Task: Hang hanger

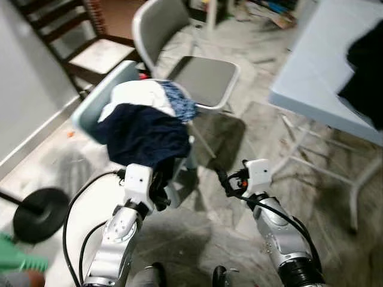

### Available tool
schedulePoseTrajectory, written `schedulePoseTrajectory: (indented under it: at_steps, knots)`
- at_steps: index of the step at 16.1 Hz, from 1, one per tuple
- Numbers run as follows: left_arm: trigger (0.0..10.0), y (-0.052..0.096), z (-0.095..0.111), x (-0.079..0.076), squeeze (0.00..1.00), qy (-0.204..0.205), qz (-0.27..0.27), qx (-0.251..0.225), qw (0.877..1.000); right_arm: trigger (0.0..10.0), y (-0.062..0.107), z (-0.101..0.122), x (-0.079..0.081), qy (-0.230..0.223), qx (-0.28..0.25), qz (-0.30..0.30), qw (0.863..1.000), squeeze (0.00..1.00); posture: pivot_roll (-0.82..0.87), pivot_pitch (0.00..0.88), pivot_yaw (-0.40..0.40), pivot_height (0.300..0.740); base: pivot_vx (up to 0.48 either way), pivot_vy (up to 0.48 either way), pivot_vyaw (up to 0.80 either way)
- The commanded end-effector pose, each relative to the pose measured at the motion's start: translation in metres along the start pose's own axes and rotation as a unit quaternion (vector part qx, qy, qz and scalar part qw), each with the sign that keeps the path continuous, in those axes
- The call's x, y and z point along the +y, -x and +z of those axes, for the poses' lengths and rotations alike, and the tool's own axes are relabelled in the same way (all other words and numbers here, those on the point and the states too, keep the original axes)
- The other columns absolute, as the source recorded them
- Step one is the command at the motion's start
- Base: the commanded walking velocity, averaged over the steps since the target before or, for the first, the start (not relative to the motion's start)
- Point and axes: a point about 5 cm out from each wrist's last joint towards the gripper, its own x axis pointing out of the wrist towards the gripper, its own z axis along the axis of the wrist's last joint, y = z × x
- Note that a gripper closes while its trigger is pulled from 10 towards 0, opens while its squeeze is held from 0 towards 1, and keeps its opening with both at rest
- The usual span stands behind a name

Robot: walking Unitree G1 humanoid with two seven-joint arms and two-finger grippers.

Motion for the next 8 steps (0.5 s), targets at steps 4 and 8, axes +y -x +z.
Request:
schedulePoseTrajectory:
  at_steps: [4,8]
  knots:
    - [10.0,0.0053,-0.0027,-0.0018,0.0,0.001,-0.014,0.011,1.0,10.0,0.0019,-0.0024,-0.0032,-0.006,0.002,-0.017,1.0,0.0,0.02,0.221,0.025,0.74,0.0,-0.152,-0.8]
    - [10.0,0.0067,-0.0037,-0.0036,0.0,0.004,-0.024,0.015,1.0,10.0,0.0038,-0.0057,-0.0011,-0.003,0.005,-0.019,1.0,0.0,0.01,0.226,0.027,0.74,0.0,-0.319,-0.8]
